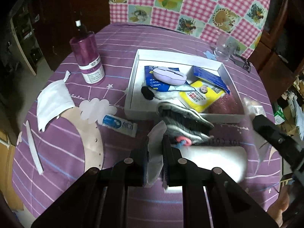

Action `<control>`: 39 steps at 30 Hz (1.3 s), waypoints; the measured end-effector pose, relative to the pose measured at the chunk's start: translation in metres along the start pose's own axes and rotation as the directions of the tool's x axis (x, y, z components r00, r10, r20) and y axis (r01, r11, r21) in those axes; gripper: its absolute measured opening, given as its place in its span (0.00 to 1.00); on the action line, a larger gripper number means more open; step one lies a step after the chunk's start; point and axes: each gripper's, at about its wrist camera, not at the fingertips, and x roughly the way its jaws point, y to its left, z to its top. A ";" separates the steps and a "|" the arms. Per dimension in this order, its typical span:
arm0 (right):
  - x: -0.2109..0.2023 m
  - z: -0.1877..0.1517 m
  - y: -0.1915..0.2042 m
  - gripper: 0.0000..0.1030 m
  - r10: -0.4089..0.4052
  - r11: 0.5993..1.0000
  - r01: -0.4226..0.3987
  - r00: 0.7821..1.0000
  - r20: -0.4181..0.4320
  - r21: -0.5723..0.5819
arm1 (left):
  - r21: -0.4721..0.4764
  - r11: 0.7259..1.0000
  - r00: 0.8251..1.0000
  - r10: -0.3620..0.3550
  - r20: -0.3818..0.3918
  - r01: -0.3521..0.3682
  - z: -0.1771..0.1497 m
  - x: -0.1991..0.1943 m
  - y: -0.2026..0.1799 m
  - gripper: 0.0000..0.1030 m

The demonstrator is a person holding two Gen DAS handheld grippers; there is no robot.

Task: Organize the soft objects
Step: 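Carry the clear bag with the right tool while the left tool carries the white strip to the box, then open the right tool over the box dropping the clear bag while the left tool drops the white strip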

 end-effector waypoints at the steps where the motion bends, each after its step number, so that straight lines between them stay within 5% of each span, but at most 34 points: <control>1: 0.003 0.004 -0.001 0.48 -0.009 1.000 0.009 1.000 -0.006 0.002 | -0.003 1.000 1.000 0.000 -0.004 0.000 0.002 0.004 0.001 0.12; 11: 0.042 0.044 -0.031 0.48 -0.051 0.995 0.053 0.998 -0.031 0.088 | -0.050 0.999 0.993 -0.012 0.114 0.017 0.044 -0.005 0.022 0.12; 15: 0.061 0.059 -0.037 0.49 -0.046 0.987 0.052 0.998 -0.043 0.150 | -0.029 0.996 0.990 -0.075 0.116 0.079 0.064 0.011 0.020 0.12; 21: 0.080 0.071 -0.043 0.49 -0.056 0.978 0.052 0.998 0.013 0.202 | 0.011 1.000 0.981 0.022 0.194 -0.025 0.082 0.045 0.010 0.12; 29: 0.090 0.071 -0.043 0.49 -0.058 0.982 0.050 0.998 0.035 0.184 | 0.015 0.991 0.981 -0.131 0.143 0.130 0.088 0.080 0.017 0.12; 39: 0.124 0.062 -0.047 0.49 -0.076 0.980 0.086 0.995 -0.065 0.178 | -0.016 0.988 0.985 -0.149 0.091 0.151 0.087 0.104 0.021 0.13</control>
